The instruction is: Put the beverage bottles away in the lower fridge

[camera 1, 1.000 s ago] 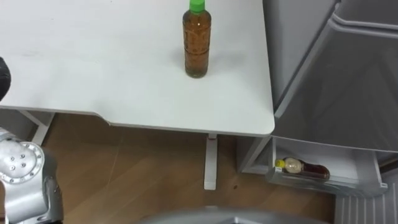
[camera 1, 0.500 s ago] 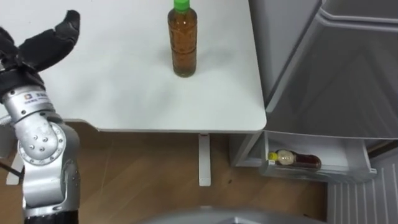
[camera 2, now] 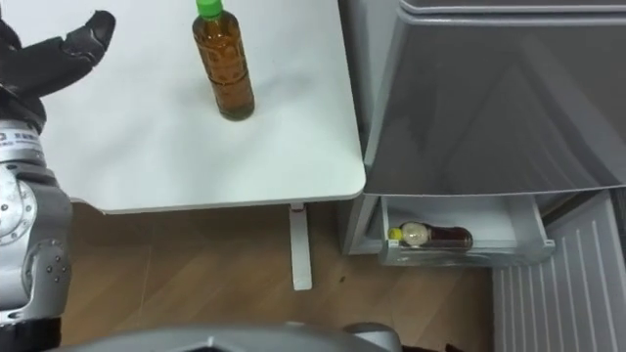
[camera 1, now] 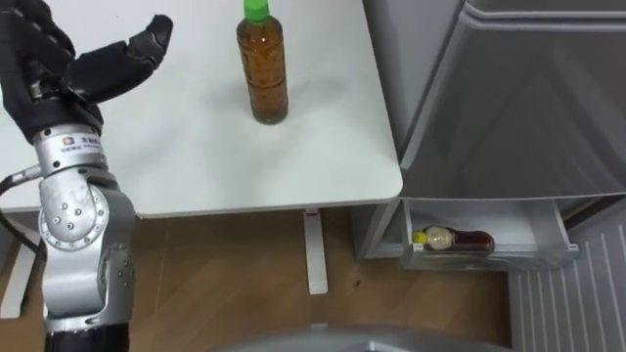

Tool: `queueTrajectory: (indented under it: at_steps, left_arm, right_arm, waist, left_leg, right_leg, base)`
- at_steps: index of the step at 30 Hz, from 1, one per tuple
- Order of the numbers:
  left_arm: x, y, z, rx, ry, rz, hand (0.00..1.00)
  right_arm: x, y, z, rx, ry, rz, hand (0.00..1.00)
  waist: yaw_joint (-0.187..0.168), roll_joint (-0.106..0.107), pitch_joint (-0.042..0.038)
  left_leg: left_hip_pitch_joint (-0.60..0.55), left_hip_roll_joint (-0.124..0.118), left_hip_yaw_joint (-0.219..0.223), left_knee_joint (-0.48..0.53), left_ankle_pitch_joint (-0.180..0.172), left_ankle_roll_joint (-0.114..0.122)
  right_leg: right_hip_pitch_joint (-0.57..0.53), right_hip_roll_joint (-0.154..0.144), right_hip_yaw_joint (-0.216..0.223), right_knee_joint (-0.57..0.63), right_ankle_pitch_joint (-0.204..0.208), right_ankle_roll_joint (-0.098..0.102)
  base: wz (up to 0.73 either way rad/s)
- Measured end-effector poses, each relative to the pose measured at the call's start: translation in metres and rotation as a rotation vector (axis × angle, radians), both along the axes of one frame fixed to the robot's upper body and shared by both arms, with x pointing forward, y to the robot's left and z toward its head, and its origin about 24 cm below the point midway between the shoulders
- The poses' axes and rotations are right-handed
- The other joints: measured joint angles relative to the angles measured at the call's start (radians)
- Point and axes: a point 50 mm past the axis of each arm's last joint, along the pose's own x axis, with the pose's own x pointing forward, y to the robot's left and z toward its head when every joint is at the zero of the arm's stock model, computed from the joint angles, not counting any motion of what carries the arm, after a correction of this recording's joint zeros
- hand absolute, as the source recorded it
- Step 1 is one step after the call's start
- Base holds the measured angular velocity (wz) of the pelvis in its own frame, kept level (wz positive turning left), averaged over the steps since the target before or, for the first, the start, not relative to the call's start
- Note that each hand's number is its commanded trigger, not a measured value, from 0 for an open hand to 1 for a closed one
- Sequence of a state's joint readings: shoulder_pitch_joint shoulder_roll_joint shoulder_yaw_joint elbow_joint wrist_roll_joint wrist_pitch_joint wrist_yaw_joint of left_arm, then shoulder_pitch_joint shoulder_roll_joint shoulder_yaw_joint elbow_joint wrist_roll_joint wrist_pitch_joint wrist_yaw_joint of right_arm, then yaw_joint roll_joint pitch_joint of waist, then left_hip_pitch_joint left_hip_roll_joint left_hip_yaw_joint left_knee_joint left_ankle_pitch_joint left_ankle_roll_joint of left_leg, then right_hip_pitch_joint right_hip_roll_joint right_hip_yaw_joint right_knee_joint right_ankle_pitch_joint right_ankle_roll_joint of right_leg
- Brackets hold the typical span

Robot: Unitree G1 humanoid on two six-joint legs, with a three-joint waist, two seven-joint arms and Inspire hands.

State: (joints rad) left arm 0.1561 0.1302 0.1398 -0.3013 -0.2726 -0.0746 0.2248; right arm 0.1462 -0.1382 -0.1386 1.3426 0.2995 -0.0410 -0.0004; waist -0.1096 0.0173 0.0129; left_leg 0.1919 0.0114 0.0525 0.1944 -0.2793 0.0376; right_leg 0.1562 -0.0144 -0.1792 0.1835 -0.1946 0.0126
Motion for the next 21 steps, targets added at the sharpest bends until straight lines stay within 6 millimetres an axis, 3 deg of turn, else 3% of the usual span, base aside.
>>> queueTrajectory:
  at_steps: [5,12,21]
  left_arm:
    - [0.003,-0.010,-0.005,0.001,0.043,-0.106,0.00]
    - [0.005,-0.017,-0.012,0.005,0.091,-0.203,0.00]
    - [0.007,-0.023,-0.028,-0.006,0.175,-0.262,0.00]
  right_arm:
    - [-0.003,0.001,0.000,0.010,0.019,-0.008,0.00]
    - [0.002,0.001,0.000,0.024,-0.002,0.006,0.00]
    - [0.002,0.001,0.000,0.022,0.001,0.017,0.00]
  waist:
    - [0.005,0.003,-0.0016]
    - [0.007,-0.009,-0.0036]
    - [0.004,-0.012,-0.0029]
  left_leg:
    - [-0.001,0.004,0.028,-0.007,0.001,-0.001]
    - [-0.001,0.006,0.049,-0.006,0.001,-0.002]
    - [0.001,0.010,0.055,-0.006,0.001,-0.002]
  right_leg:
    - [-0.014,0.004,0.017,0.002,0.000,-0.001]
    - [-0.026,0.006,0.042,0.002,0.003,-0.002]
    - [-0.029,0.011,0.054,0.004,0.006,-0.006]
  base:
    - [-0.11]
    - [-0.12]
    - [-0.02]
